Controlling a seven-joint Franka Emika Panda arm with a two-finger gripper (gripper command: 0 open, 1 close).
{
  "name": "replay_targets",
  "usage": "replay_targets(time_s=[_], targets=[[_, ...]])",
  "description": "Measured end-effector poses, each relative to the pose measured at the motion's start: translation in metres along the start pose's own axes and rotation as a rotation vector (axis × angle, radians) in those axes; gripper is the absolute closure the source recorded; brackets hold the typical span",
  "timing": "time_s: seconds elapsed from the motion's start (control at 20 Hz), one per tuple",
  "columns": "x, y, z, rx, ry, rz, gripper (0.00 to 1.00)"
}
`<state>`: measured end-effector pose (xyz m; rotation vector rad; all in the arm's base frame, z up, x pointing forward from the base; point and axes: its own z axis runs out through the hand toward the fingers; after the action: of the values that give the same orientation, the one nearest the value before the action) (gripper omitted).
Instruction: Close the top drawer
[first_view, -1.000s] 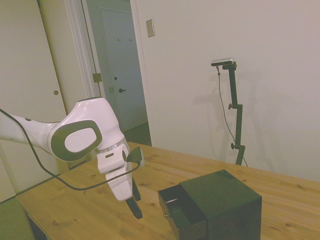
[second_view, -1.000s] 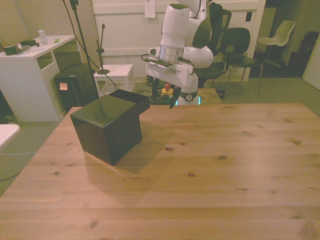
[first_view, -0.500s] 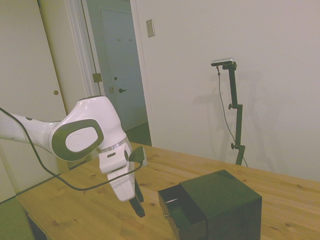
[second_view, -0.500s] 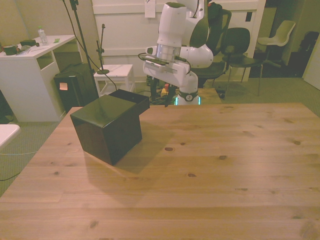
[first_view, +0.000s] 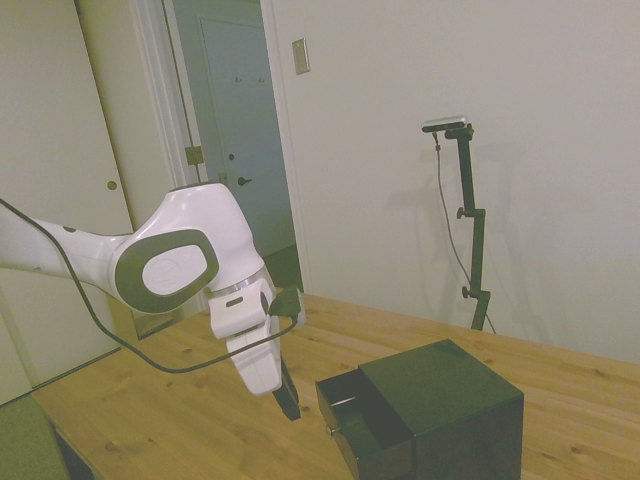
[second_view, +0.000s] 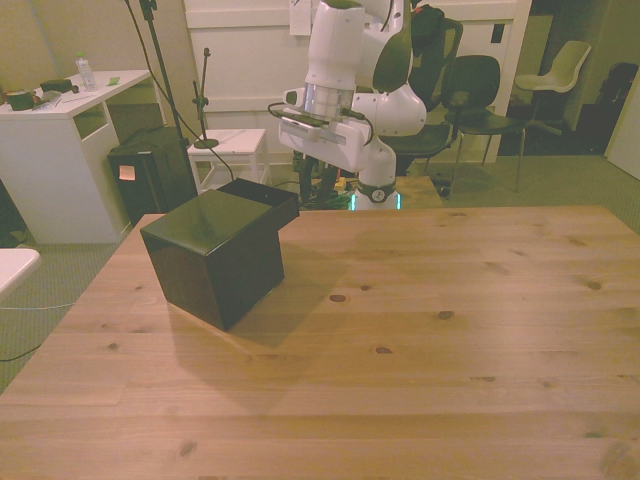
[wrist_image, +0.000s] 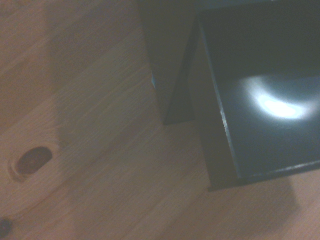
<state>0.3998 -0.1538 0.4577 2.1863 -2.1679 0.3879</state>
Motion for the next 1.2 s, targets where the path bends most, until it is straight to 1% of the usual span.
replay_targets(time_s=[0.25, 0.6, 1.0, 1.2], targets=[[0.017, -0.017, -0.002, 0.006, 0.003, 0.017, 1.00], [0.038, -0.043, 0.003, -0.008, 0.006, 0.032, 1.00], [0.054, -0.070, 0.005, -0.004, 0.014, 0.041, 1.00], [0.056, -0.076, 0.007, -0.014, 0.011, 0.038, 1.00]])
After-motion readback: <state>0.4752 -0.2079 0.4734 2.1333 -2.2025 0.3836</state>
